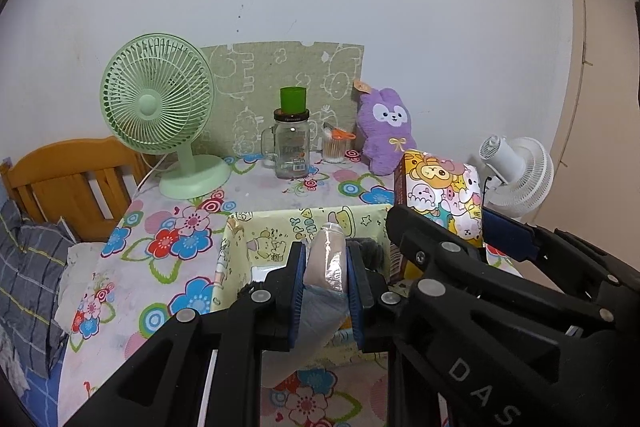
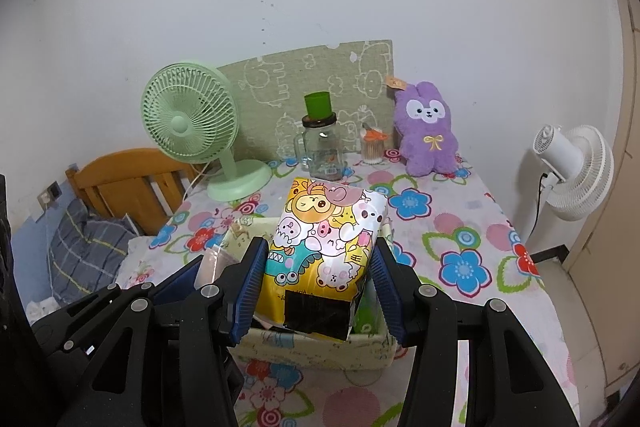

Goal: Organize soft objects
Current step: 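Lift and carry the white packet with left tool while right tool carries the yellow pack over the box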

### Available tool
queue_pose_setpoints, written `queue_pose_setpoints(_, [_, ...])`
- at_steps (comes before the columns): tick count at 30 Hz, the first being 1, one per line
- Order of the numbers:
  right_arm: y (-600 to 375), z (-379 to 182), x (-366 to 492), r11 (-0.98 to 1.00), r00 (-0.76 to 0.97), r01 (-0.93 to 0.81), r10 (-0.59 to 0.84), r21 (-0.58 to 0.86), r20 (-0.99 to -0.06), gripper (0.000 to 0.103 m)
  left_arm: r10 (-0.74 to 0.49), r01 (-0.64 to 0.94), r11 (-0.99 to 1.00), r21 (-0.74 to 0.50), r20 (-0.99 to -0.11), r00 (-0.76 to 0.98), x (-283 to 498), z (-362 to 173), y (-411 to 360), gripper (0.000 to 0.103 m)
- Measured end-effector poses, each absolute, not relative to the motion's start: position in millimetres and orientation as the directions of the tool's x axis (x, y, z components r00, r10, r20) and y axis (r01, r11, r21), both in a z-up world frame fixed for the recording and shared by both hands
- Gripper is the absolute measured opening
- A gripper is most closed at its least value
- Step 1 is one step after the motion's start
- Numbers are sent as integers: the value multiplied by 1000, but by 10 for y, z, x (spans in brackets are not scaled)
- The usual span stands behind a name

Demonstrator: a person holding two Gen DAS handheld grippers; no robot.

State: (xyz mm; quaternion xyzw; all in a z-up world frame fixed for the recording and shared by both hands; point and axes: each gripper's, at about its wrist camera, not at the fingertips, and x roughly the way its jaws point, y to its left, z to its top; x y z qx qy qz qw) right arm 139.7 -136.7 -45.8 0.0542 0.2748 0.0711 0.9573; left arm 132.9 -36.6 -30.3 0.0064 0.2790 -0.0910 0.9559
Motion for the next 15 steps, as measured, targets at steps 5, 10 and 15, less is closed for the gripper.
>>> queue_pose_setpoints(5, [-1387,-496,1537,985,835,-101,161,142,-526,56,-167,172,984,-43,-542,824,1463,-348,-387,18])
queue_pose_setpoints(10, [-1409,-548,1664,984,828,-99,163,146,-536,56,-167,164,985,-54,-548,820,1603,-402,-393,18])
queue_pose_setpoints(15, [-1409,-605,1790,984,823,-103,166,143,-544,56,-174,163,984,-70,-551,816,1740,-472,-383,19])
